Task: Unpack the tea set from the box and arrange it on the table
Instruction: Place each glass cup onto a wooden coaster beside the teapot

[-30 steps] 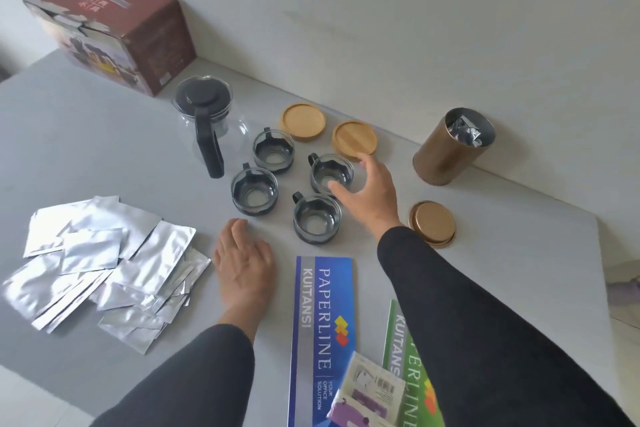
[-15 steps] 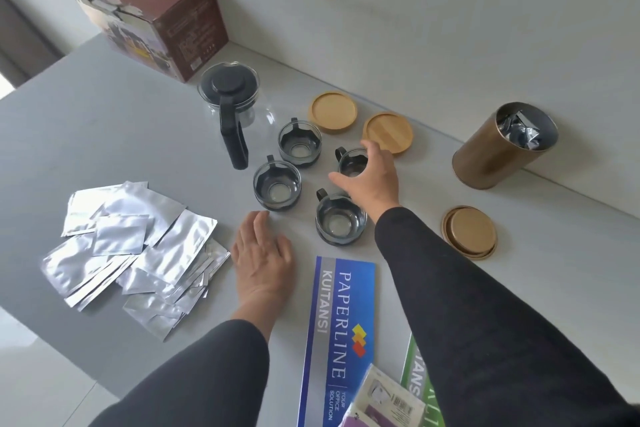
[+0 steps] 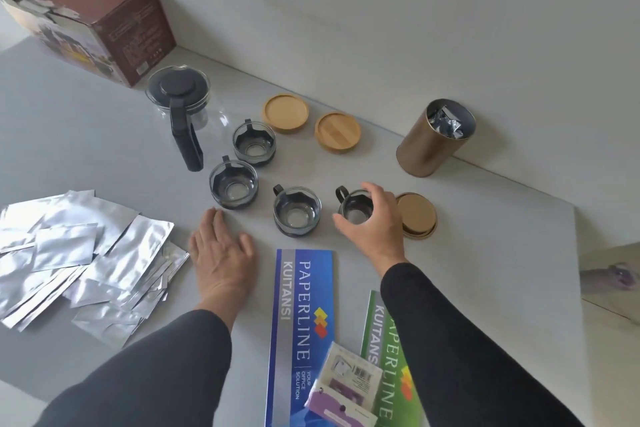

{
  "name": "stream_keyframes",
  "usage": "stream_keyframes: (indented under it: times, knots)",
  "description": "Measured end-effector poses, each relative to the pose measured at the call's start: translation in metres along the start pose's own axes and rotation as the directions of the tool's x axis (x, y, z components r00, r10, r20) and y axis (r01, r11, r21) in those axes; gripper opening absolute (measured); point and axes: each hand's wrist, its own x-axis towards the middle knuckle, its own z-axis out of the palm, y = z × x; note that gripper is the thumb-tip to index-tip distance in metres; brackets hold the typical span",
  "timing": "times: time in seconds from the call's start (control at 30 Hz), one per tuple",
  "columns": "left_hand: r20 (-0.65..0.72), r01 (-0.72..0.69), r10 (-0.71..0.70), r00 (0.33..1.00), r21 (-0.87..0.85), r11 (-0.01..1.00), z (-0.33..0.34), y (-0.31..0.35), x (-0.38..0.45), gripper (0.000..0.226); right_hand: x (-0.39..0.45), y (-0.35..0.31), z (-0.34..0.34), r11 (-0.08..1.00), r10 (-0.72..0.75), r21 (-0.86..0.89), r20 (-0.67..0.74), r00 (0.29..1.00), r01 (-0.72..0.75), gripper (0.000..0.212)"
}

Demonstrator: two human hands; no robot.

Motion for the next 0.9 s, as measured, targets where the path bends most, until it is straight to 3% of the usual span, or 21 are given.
stream_keyframes:
  times: [0.33, 0.5, 0.63, 0.9]
  knots:
    - [-0.008, 0.002, -0.002, 1.000, 0.031, 1.000, 0.001, -0.001, -0.004, 0.061, -0.025, 0.010, -0.008, 0.991, -0.067, -0.108, 0.112, 0.991, 0.079, 0.074]
    - [-0.010, 0.011, -0.011, 1.000, 0.036, 0.999, 0.001, 0.000, -0.004, 0.059, 0.013, -0.007, -0.012, 0.968, -0.179, -0.182, -0.010, 0.984, 0.174, 0.063]
    - [-0.006, 0.014, -0.014, 1.000, 0.055, 0.998, 0.003, -0.001, -0.002, 0.059, 0.064, -0.025, -0.006, 0.965, -0.143, -0.221, 0.022, 0.990, 0.144, 0.058]
    - [-0.014, 0.027, -0.026, 1.000, 0.078, 0.997, 0.003, 0.002, 0.000, 0.067, 0.150, -0.052, 0.037, 0.931, 0.005, -0.364, 0.098, 0.995, 0.032, 0.070]
